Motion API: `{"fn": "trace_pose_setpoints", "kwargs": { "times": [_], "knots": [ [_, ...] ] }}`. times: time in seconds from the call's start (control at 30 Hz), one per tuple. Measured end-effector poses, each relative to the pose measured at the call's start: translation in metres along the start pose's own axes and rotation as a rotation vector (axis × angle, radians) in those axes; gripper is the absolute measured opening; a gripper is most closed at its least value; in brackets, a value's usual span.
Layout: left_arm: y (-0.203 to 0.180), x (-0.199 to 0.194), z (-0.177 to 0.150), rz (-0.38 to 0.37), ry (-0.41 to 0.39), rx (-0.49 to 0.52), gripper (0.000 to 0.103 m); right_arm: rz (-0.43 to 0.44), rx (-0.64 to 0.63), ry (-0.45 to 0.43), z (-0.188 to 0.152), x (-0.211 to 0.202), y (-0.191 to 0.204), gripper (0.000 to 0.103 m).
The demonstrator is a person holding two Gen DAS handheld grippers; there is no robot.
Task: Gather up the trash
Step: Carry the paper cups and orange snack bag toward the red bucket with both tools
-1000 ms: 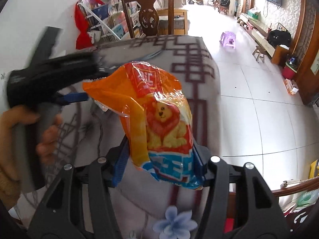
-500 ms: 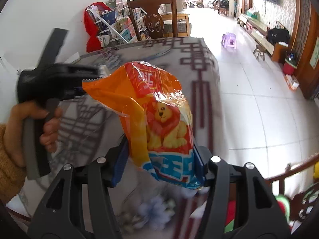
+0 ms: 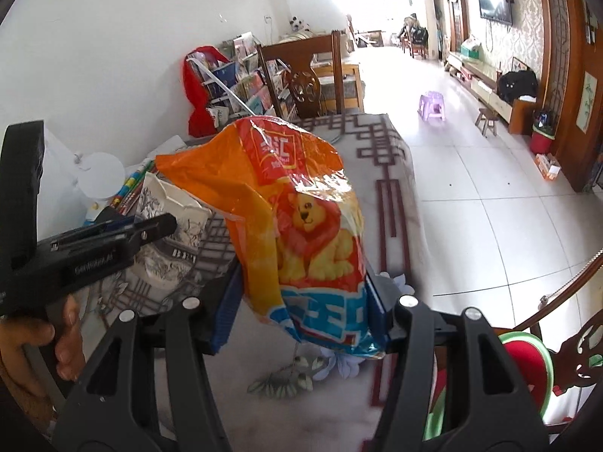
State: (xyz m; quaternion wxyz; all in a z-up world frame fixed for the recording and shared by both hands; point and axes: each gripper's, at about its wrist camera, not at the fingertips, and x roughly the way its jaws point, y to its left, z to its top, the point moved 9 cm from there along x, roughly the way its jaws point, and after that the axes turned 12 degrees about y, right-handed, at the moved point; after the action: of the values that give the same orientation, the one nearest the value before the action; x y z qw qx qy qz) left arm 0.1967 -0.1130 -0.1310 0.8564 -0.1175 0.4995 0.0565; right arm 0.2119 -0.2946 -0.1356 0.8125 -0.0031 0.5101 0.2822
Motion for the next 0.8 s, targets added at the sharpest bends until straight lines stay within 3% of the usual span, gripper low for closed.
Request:
{"fn": "trace_pose_setpoints", "kwargs": {
  "times": [0.27,0.8],
  "knots": [
    [-0.019,-0.023,-0.026,-0.01,-0.029,-0.025,0.033,-0.021,-0.011,-0.044,-0.016,-0.037,-0.005,0.056],
    [-0.08,-0.047,-0.041,-0.044,-0.067,0.026,0.033,-0.056,0.027,-0.079,-0.047,-0.077,-0.043,0.056]
  ]
}}
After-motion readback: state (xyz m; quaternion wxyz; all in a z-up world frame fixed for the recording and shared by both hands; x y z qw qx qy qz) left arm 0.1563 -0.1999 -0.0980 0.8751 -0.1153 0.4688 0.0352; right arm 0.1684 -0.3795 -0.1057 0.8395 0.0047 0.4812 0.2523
